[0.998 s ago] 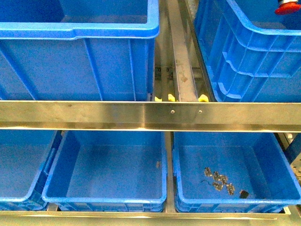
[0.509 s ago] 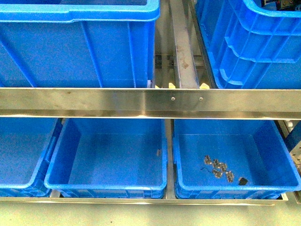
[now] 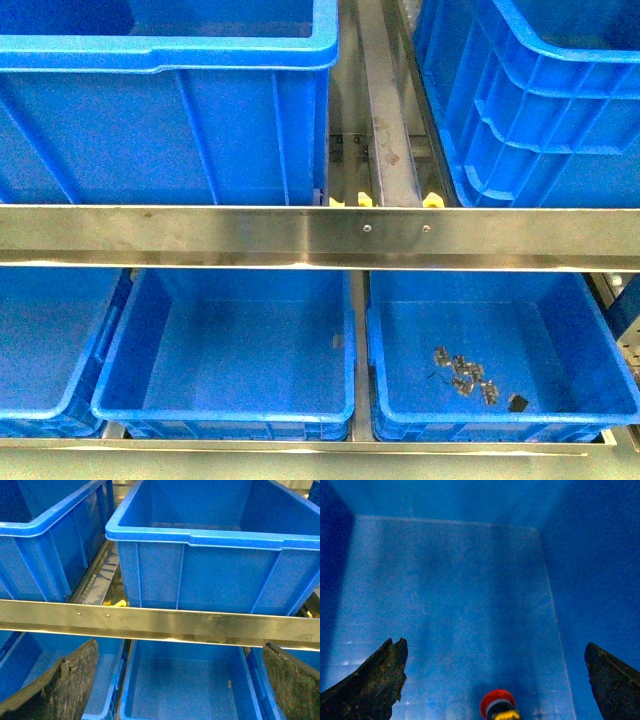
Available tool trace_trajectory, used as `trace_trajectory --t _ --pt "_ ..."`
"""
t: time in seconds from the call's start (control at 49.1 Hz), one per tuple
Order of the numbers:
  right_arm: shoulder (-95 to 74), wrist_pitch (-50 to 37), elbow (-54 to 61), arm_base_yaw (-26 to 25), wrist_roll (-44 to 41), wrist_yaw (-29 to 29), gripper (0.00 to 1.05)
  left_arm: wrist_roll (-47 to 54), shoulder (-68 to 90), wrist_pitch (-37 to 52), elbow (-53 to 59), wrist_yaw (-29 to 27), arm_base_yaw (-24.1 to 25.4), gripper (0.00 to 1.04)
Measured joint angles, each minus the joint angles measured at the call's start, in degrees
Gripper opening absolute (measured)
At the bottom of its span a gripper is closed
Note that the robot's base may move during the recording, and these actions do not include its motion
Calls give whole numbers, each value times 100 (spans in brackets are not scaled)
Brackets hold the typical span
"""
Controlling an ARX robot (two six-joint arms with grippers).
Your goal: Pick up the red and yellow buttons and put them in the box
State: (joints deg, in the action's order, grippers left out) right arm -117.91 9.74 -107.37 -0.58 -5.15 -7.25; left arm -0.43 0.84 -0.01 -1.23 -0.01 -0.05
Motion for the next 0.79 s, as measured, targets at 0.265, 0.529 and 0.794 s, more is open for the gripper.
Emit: trace_trajectory --t 0.265,0.529,0.794 --pt "1902 -518 1744 393 363 -33 102 0 0 0 0 0 0 97" --pt "4841 -2796 5451 1279 437 -551 61 0 0 0 0 0 0 97" --pt "8262 -2271 8585 2586 452 -1661 8 -2 0 0 0 0 0 97"
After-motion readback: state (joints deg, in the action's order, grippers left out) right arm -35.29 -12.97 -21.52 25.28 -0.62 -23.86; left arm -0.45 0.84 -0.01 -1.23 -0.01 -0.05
